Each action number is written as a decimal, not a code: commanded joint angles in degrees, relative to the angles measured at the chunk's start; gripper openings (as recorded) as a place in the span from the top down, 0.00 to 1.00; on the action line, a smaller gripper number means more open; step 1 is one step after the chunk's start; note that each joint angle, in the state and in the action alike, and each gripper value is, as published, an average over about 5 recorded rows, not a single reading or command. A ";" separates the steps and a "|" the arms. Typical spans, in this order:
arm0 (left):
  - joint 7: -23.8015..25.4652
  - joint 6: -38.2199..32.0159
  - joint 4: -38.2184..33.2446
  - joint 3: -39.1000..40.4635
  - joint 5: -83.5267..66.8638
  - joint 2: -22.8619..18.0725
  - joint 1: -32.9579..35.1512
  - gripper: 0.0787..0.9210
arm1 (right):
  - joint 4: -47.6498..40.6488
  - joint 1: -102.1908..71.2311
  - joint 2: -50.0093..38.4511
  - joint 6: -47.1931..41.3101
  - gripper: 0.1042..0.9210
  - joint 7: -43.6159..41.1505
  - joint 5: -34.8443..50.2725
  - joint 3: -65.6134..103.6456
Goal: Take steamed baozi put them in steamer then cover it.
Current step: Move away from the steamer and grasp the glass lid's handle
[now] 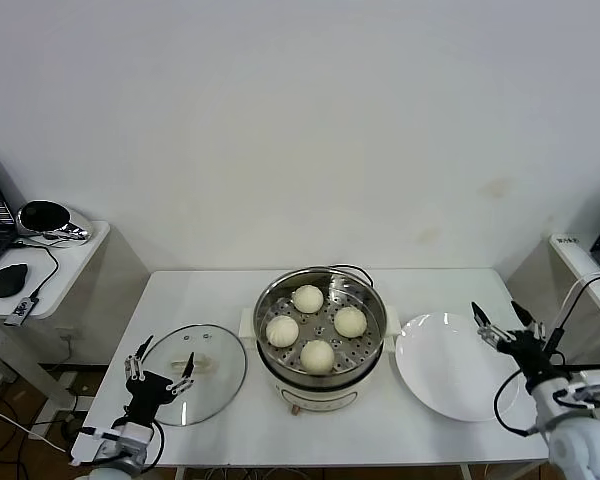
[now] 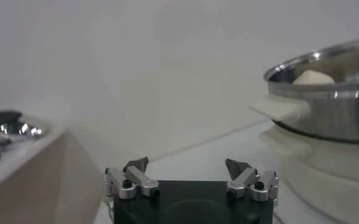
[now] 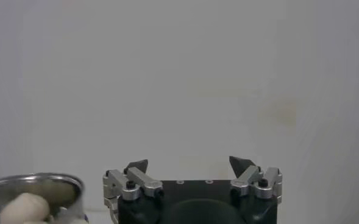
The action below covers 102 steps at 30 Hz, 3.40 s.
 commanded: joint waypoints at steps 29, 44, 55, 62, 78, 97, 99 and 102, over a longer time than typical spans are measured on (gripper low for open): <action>-12.71 4.36 16.32 8.36 52.33 3.07 -4.17 0.12 | -2.13 -5.40 6.52 3.66 0.12 3.09 -2.17 1.12; -12.98 7.60 19.60 9.31 52.57 1.14 -9.15 0.12 | -2.67 -5.37 7.64 3.81 0.12 3.10 -2.44 1.28; -13.05 8.48 23.18 9.14 52.19 0.42 -12.44 0.12 | -3.27 -6.16 7.48 4.18 0.12 2.95 -3.14 1.52; -12.94 10.30 23.92 9.53 50.90 -0.40 -13.77 0.12 | -3.54 -6.41 7.46 4.44 0.12 2.92 -3.90 1.52; -15.37 11.56 27.57 10.29 49.77 -1.98 -17.71 0.12 | -4.64 -6.37 7.70 4.88 0.12 2.86 -4.87 1.46; -18.47 9.41 33.28 10.55 46.56 -1.54 -20.25 0.14 | -5.57 -5.76 8.28 4.97 0.12 2.62 -5.51 0.79; -18.54 8.96 33.30 10.76 46.54 -1.55 -20.08 0.19 | -5.55 -5.75 8.31 4.97 0.12 2.63 -5.62 0.78; -18.57 8.45 33.37 11.03 46.53 -1.59 -20.06 0.29 | -5.42 -5.82 8.34 4.97 0.12 2.63 -5.76 0.80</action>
